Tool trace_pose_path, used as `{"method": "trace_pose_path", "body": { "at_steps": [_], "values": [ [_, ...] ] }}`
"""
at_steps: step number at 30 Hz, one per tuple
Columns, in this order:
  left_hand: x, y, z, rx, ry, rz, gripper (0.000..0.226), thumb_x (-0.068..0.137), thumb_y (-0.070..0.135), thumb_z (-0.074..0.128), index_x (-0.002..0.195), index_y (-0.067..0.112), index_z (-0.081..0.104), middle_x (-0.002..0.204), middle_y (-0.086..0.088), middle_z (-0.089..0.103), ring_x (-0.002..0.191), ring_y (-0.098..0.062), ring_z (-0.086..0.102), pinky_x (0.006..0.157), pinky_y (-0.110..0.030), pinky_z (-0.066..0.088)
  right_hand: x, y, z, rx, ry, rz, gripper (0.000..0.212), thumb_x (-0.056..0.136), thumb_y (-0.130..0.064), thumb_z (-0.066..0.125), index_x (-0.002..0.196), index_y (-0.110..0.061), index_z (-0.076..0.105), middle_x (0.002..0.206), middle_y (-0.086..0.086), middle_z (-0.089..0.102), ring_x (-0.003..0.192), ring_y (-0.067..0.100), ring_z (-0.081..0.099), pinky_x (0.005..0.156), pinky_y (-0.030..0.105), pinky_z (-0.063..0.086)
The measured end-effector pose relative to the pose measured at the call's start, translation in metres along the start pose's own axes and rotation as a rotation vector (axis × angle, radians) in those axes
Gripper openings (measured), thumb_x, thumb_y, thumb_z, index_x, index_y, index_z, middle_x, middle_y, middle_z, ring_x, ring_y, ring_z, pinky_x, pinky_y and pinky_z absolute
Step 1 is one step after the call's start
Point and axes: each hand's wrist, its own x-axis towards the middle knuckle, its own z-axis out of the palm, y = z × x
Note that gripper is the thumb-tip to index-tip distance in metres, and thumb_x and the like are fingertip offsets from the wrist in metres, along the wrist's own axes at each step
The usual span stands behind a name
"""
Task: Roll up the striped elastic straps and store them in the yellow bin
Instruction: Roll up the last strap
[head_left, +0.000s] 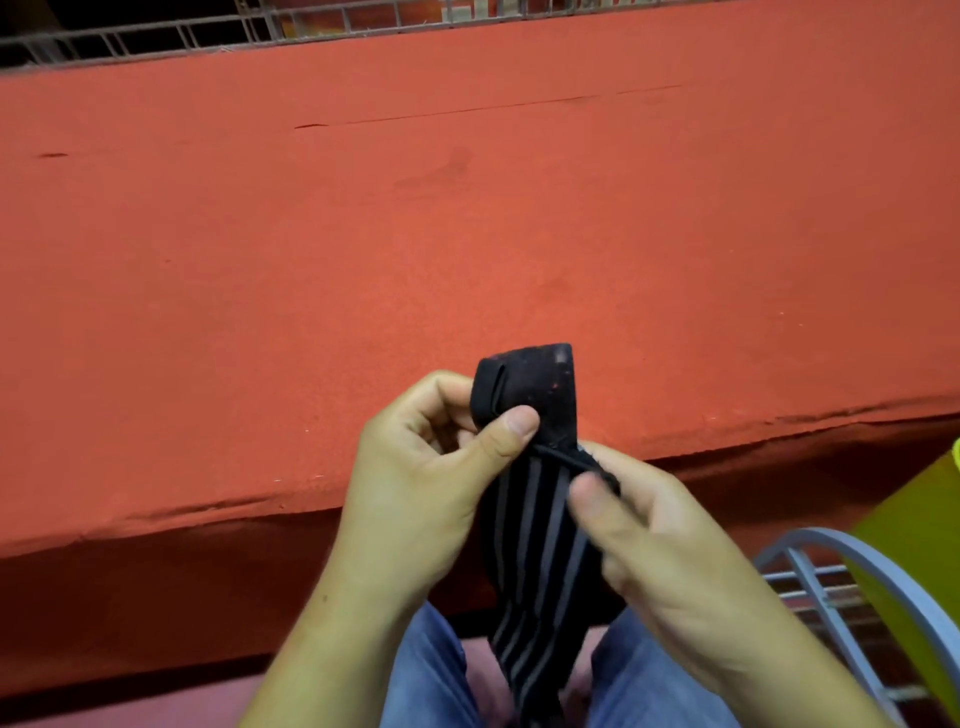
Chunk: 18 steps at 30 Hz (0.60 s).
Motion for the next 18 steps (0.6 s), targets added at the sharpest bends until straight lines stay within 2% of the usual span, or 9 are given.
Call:
{"method": "trace_pose_path", "body": {
  "at_steps": [1,3,6,8,11,15,18],
  "values": [
    [0.000,0.000,0.001,-0.020,0.003,-0.012,0.014,0.079,0.029,0.084,0.080,0.021,0.072,0.070,0.002,0.058,0.066,-0.014,0.050,0.059,-0.022,0.044,0.001,0.004,-0.001,-0.148,0.068,-0.027,0.036,0.091,-0.048,0.075,0.123,-0.030,0.076,0.123,0.004,0.078,0.120,0.027,0.072,0.105,0.044,0.057],
    [0.000,0.002,0.002,-0.066,-0.011,-0.055,0.013,0.077,0.029,0.082,0.085,0.023,0.075,0.070,0.006,0.061,0.066,-0.013,0.054,0.059,-0.020,0.048,0.002,0.007,0.000,-0.261,0.194,-0.048,0.025,0.092,-0.036,0.070,0.113,-0.026,0.077,0.110,0.009,0.081,0.109,0.036,0.074,0.097,0.052,0.058],
    [0.000,0.000,-0.003,-0.106,-0.088,-0.101,0.034,0.077,0.033,0.082,0.106,0.019,0.075,0.093,-0.006,0.077,0.083,-0.014,0.070,0.075,-0.022,0.057,0.003,0.006,0.001,-0.226,0.218,-0.024,0.023,0.093,-0.035,0.068,0.112,-0.027,0.078,0.109,0.008,0.081,0.107,0.033,0.076,0.098,0.052,0.059],
    [0.000,0.002,-0.009,-0.085,-0.081,-0.112,0.039,0.078,0.033,0.081,0.113,0.016,0.074,0.104,-0.014,0.076,0.089,-0.015,0.072,0.078,-0.022,0.057,0.002,0.004,0.000,-0.207,0.221,-0.003,0.024,0.093,-0.036,0.068,0.112,-0.026,0.079,0.109,0.007,0.081,0.107,0.031,0.077,0.100,0.054,0.058],
    [0.002,0.004,-0.014,-0.033,-0.022,-0.091,0.028,0.078,0.024,0.080,0.103,0.014,0.077,0.092,-0.010,0.078,0.082,-0.014,0.071,0.075,-0.021,0.057,0.001,0.006,-0.004,-0.211,0.222,0.025,0.024,0.092,-0.037,0.069,0.109,-0.024,0.079,0.107,0.010,0.081,0.104,0.031,0.077,0.099,0.054,0.058],
    [0.002,0.008,-0.015,-0.024,-0.077,-0.089,0.023,0.079,0.022,0.077,0.100,0.013,0.080,0.092,-0.010,0.080,0.083,-0.017,0.075,0.074,-0.025,0.059,0.000,0.005,-0.002,-0.206,0.189,0.042,0.024,0.092,-0.037,0.069,0.104,-0.019,0.079,0.097,0.013,0.080,0.086,0.017,0.072,0.081,0.036,0.057],
    [0.001,0.009,-0.013,-0.043,-0.050,-0.083,0.016,0.076,0.025,0.078,0.088,0.013,0.079,0.077,-0.006,0.076,0.068,-0.011,0.070,0.064,-0.020,0.055,0.001,0.004,-0.001,-0.209,0.170,0.044,0.031,0.092,-0.042,0.068,0.101,-0.014,0.078,0.092,0.015,0.078,0.083,0.015,0.069,0.077,0.032,0.054]
  ]
}}
